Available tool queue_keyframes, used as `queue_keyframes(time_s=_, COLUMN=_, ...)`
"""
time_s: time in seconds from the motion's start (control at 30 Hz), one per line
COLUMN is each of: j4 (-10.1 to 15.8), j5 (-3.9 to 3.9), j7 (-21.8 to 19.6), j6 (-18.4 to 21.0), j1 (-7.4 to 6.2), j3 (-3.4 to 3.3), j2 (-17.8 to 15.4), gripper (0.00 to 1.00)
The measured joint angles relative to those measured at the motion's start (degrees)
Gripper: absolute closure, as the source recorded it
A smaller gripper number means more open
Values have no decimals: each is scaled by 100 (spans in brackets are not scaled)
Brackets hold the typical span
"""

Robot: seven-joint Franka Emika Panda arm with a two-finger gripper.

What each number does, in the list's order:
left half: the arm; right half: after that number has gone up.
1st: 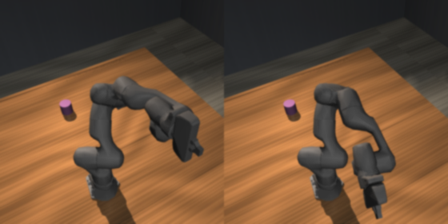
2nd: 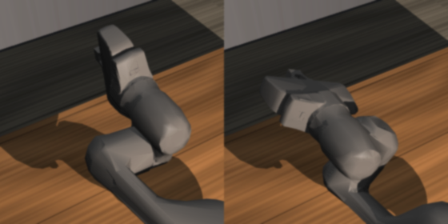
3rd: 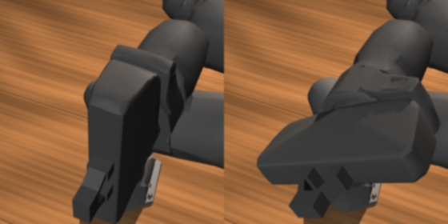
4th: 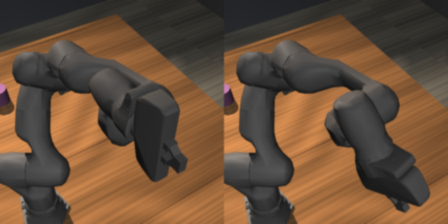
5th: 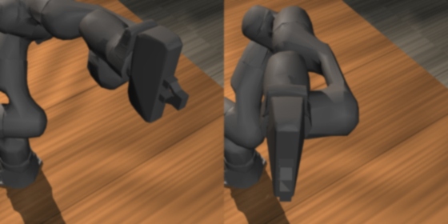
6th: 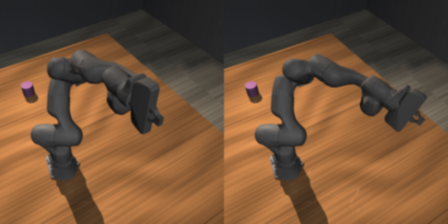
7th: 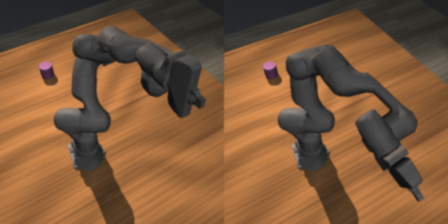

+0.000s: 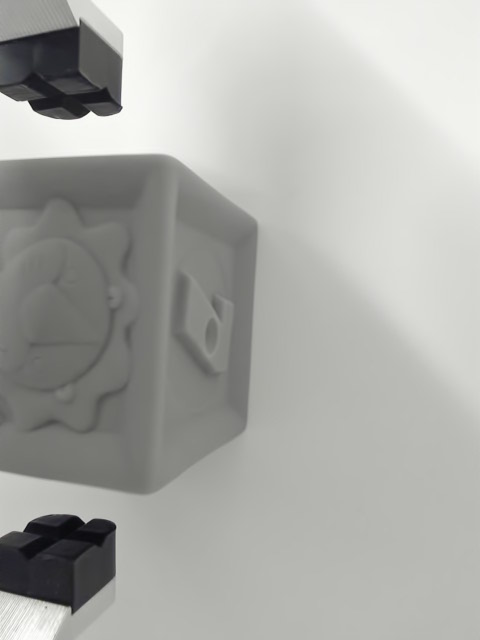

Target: Destack cube

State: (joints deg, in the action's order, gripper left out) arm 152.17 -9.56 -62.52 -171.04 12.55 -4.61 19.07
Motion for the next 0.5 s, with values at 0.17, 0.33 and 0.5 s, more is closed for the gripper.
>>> queue_keyframes(time_s=0.17, j4=65, j5=62, j7=-47, j6=180, j1=-113, j3=-127, j2=-248, gripper=0)
queue_keyframes(time_s=0.33, j4=129, j5=199, j7=-147, j6=424, j1=-241, j3=-286, j2=-559, gripper=0)
queue_keyframes(time_s=0.5, j4=197, j5=394, j7=-288, j6=697, j1=-335, j3=-426, j2=-908, gripper=0)
